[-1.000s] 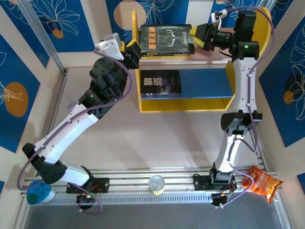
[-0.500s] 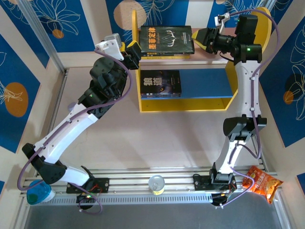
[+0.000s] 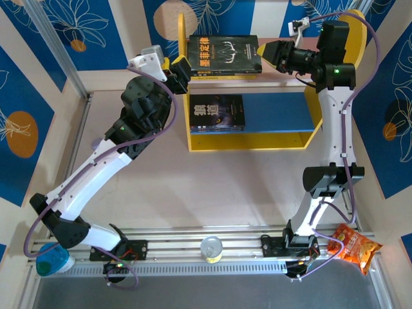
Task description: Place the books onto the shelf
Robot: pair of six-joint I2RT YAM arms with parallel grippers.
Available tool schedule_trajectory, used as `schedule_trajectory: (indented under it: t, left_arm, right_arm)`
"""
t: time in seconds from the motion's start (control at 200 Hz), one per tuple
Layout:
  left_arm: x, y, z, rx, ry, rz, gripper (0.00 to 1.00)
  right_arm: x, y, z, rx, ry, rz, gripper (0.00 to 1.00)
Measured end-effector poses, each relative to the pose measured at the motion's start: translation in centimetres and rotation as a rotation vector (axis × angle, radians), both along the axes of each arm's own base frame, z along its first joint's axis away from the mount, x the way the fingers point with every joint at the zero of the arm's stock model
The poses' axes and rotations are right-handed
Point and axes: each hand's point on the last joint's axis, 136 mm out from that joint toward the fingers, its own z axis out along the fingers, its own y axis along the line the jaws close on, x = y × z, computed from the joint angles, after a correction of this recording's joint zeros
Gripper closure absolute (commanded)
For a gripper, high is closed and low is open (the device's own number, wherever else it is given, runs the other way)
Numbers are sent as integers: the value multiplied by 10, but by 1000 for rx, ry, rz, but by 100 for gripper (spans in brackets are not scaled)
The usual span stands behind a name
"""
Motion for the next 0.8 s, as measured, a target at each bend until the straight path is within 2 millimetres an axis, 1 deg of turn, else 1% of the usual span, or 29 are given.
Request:
schedule_trajectory:
  t: [0.2, 0.43, 0.64, 0.8]
  left_arm:
    - [0, -1, -2, 6, 5, -5, 48]
    - [-1, 4, -2, 7, 6, 2, 48]
    - [-3, 10, 0, 2, 1, 8, 48]
    - [-3, 11, -2, 7, 6, 12, 48]
  right_arm:
    - [-1, 5, 0, -6, -7, 8, 62]
    - [-3, 12, 0, -10, -10, 20, 63]
    - [-1, 13, -1, -15, -11, 11, 63]
    - [0, 13, -2, -17, -10, 8, 63]
